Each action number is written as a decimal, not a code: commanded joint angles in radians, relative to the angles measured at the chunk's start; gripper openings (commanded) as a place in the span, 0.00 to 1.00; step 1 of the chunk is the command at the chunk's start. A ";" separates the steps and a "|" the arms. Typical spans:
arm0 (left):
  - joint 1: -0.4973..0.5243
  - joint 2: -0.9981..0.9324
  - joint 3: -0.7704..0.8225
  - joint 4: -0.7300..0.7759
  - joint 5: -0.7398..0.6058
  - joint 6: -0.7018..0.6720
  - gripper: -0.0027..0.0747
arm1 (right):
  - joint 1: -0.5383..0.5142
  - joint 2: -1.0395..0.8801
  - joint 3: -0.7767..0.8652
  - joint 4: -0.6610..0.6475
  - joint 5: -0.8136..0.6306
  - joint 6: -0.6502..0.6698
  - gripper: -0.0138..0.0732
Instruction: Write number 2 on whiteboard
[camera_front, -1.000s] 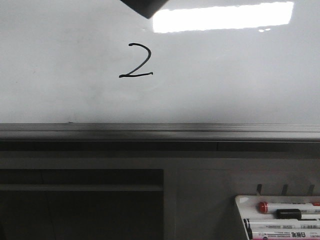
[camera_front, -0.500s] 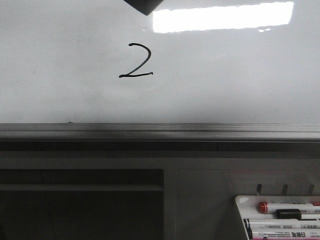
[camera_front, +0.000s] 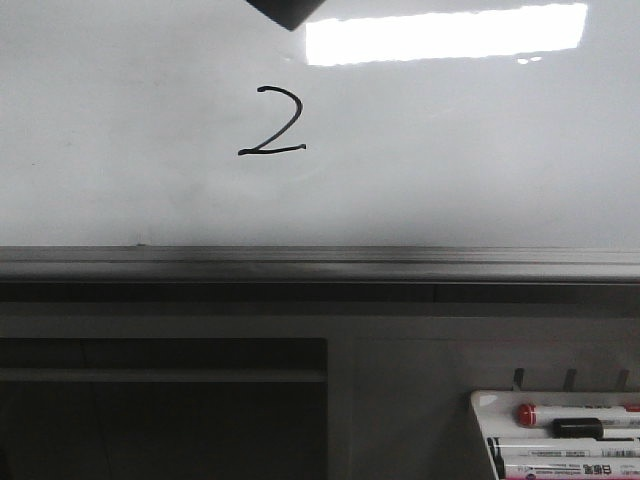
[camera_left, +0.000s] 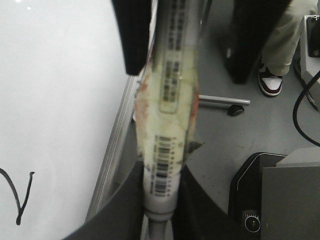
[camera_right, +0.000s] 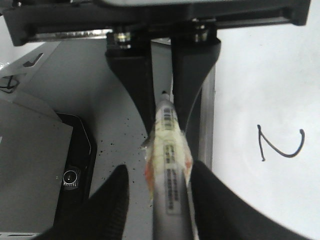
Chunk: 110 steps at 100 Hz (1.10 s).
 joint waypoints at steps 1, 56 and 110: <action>-0.008 -0.021 -0.035 -0.005 -0.039 -0.005 0.01 | -0.028 -0.054 -0.023 0.015 0.006 0.018 0.49; 0.403 -0.248 0.187 0.156 -0.181 -0.314 0.01 | -0.331 -0.363 0.128 -0.230 -0.016 0.441 0.49; 0.708 -0.204 0.452 0.015 -0.654 -0.426 0.01 | -0.331 -0.378 0.201 -0.227 -0.062 0.441 0.49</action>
